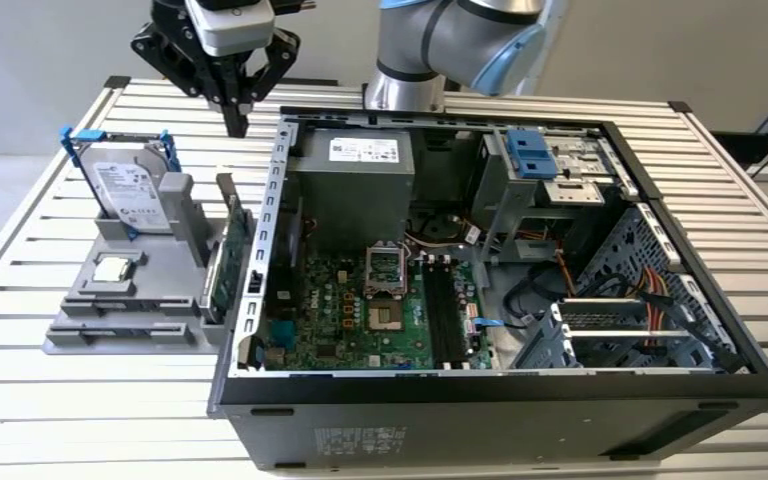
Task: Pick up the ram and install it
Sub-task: 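Reach for the ram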
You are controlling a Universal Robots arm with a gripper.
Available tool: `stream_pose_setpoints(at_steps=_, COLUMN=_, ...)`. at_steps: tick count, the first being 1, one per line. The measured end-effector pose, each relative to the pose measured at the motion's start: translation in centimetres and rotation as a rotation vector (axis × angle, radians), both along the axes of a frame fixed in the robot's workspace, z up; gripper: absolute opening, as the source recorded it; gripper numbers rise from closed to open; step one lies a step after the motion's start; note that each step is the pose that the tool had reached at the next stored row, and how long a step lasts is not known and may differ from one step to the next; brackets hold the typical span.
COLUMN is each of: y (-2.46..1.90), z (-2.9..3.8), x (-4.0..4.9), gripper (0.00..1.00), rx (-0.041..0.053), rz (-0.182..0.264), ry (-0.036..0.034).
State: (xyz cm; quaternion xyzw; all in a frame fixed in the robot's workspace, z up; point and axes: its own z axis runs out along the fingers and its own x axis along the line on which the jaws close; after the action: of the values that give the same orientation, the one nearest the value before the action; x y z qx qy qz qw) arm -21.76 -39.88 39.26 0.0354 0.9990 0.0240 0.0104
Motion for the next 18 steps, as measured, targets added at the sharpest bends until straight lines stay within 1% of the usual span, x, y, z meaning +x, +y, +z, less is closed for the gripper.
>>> stream_pose_setpoints(at_steps=10, y=0.00, z=0.00, x=-0.88, gripper=0.00, rx=0.0000, rz=0.000, ry=0.0000)
stream_pose_setpoints(at_steps=18, y=0.00, z=0.00, x=-2.01, gripper=0.00, rx=-0.0001, rz=0.000, ry=0.0004)
